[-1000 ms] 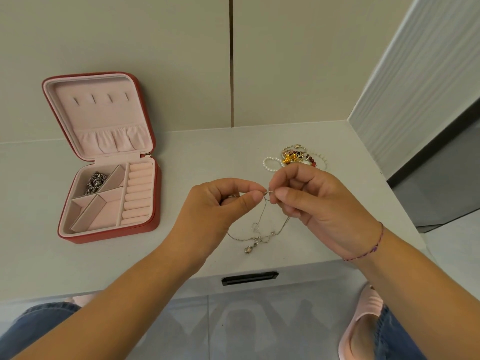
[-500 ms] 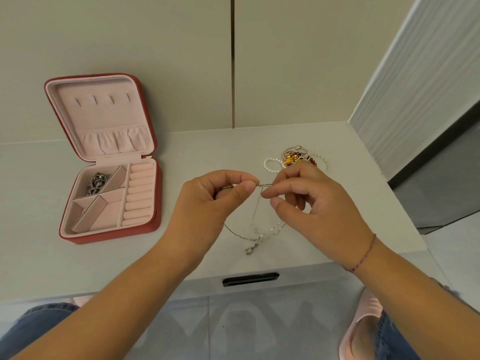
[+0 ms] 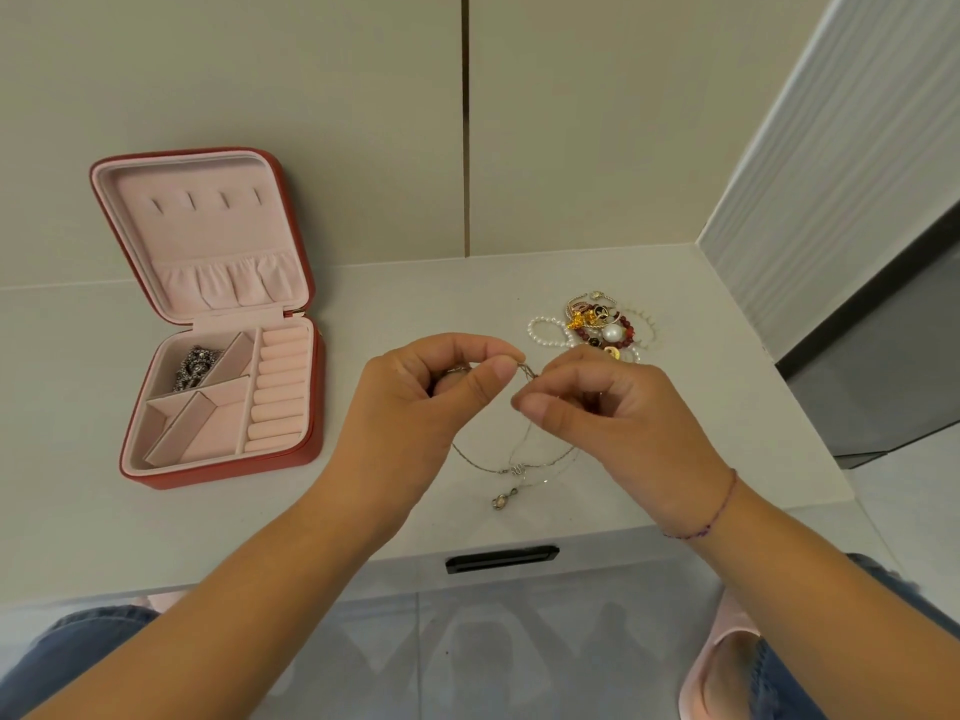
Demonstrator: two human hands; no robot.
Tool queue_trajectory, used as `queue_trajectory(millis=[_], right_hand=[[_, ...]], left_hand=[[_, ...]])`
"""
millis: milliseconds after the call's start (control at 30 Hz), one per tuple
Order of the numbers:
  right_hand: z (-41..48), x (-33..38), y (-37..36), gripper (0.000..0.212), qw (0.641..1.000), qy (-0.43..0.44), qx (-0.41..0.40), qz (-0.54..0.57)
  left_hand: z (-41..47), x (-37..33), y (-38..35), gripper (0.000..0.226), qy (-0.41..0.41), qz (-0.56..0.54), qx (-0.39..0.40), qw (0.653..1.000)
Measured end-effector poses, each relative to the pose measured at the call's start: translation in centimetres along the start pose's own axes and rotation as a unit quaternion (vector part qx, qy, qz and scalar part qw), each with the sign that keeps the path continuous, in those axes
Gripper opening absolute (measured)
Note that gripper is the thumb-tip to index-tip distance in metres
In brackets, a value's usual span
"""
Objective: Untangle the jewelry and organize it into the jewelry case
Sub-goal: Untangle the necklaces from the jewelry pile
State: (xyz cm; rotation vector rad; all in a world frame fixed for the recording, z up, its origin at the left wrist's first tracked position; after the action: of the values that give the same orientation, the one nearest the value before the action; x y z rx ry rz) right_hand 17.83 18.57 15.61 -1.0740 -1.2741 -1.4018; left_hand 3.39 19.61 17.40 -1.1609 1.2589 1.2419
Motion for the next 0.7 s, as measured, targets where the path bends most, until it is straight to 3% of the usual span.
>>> queue_trajectory(millis=[200, 400, 700], right_hand=[[0.5, -0.2, 0.4, 0.013, 0.995, -0.042, 0.023, 0.090], [0.4, -0.9, 0.8, 0.018, 0.990, -0.071, -0.006, 0.126], [0.5, -0.3, 0.8, 0.012, 0.994, -0.062, -0.001, 0.092]], left_hand=[[0.1, 0.4, 0.1, 0.010, 0.007, 0.011, 0.003, 1.000], [0.2, 1.0, -0.1, 0.013, 0.009, 0.012, 0.016, 1.000], [0.1, 1.5, -0.8, 0.011, 0.039, -0.025, 0.058, 0.997]])
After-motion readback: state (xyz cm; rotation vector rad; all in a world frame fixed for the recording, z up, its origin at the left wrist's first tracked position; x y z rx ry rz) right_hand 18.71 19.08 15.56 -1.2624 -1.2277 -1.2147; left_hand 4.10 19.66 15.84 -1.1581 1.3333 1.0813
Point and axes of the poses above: each hand's wrist, its own z-axis towards the middle knuckle, its own y-axis out of the back of the hand, x = y × z, the point moved 8 cm from there along z, towards the middle knuckle, and after that the axes turned 8 degrees about -x, right-handed, at the moved point
